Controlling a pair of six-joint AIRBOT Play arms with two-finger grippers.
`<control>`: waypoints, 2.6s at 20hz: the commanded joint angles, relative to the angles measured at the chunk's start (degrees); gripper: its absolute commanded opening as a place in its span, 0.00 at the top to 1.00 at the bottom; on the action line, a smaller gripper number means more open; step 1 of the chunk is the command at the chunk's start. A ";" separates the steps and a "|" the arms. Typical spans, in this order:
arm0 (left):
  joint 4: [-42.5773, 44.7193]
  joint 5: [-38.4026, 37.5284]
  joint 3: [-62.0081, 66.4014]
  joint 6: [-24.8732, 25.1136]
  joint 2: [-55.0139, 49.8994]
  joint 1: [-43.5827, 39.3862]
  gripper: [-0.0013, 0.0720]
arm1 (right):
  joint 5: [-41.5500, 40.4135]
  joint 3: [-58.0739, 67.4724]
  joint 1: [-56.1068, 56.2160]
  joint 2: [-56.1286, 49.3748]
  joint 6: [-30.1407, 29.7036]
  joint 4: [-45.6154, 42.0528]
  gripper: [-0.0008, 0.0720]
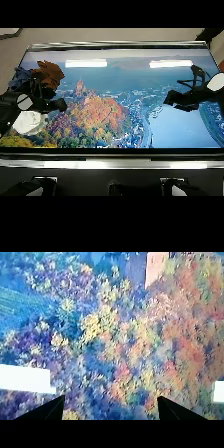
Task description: Fold the shirts.
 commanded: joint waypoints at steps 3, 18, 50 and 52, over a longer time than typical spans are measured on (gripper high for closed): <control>5.86 -0.22 8.74 -3.30 -2.78 12.94 0.00 | -10.49 -0.04 0.07 -0.11 0.00 1.55 0.16; -14.16 0.92 -3.06 10.27 -18.21 39.98 0.19 | 4.33 -0.09 0.07 -5.55 -7.08 5.25 0.07; -34.53 22.38 -7.65 12.66 -7.23 -16.26 0.94 | 8.13 -16.41 0.07 15.91 -5.33 -1.53 0.08; -34.99 19.58 -7.65 12.90 -9.66 -16.24 0.94 | 6.71 -20.41 0.07 10.51 -5.42 0.87 0.07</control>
